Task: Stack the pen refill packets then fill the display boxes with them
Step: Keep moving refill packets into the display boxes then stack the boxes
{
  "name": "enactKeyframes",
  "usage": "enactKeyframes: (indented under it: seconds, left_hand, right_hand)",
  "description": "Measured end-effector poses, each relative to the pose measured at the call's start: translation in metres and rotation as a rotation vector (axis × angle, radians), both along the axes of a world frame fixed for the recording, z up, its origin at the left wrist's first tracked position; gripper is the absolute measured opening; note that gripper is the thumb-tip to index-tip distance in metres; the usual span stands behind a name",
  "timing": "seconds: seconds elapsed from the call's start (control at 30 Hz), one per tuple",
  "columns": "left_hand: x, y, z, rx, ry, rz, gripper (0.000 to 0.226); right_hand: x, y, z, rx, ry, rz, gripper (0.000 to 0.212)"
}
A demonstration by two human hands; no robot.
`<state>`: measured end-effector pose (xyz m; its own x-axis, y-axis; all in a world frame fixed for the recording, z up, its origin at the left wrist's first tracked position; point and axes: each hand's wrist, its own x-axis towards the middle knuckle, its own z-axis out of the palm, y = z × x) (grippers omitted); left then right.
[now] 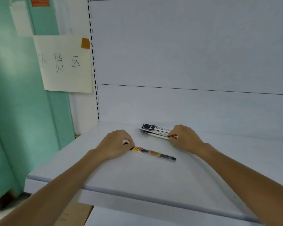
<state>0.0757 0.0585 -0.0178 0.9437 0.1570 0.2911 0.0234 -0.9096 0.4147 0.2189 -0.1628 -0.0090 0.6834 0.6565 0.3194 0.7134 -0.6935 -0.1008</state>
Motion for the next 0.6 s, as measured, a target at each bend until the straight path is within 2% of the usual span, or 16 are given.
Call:
enactKeyframes:
  seconds: [0.07,0.1,0.2,0.27,0.3,0.37,0.43,0.47,0.53,0.6]
  left_hand:
    - [0.001,0.000,0.008,-0.063,-0.117,0.080,0.015]
    - [0.003,-0.001,0.013,-0.156,-0.143,0.117,0.018]
    - [0.016,-0.018,0.033,-0.620,-0.017,0.145,0.031]
    - [0.024,-0.033,0.041,-0.768,0.101,0.141,0.040]
    - [0.028,-0.037,0.042,-0.781,0.133,0.136,0.041]
    - [0.031,-0.040,0.041,-0.798,0.147,0.102,0.024]
    - [0.031,-0.034,0.040,-0.798,0.114,0.038,0.007]
    - [0.032,-0.029,0.040,-0.775,0.086,0.028,0.010]
    - [0.030,-0.019,0.041,-0.622,0.027,0.056,0.014]
    - [0.026,-0.011,0.041,-0.404,0.021,0.061,0.015]
  right_hand:
    - [-0.003,0.002,0.010,0.115,-0.005,-0.009,0.022]
    - [-0.007,0.005,0.016,0.158,-0.022,-0.015,0.022]
    - [-0.029,0.020,0.033,0.221,-0.111,0.036,0.020]
    - [-0.049,0.033,0.038,0.249,-0.104,0.190,0.017]
    - [-0.057,0.039,0.038,0.226,-0.082,0.277,0.016]
    - [-0.067,0.045,0.037,0.121,-0.002,0.387,0.017]
    - [-0.067,0.042,0.038,0.095,0.127,0.411,0.021]
    - [-0.065,0.037,0.039,0.115,0.188,0.398,0.024]
    - [-0.054,0.025,0.040,0.152,0.247,0.311,0.024]
    - [-0.036,0.009,0.036,0.098,0.197,0.156,0.023]
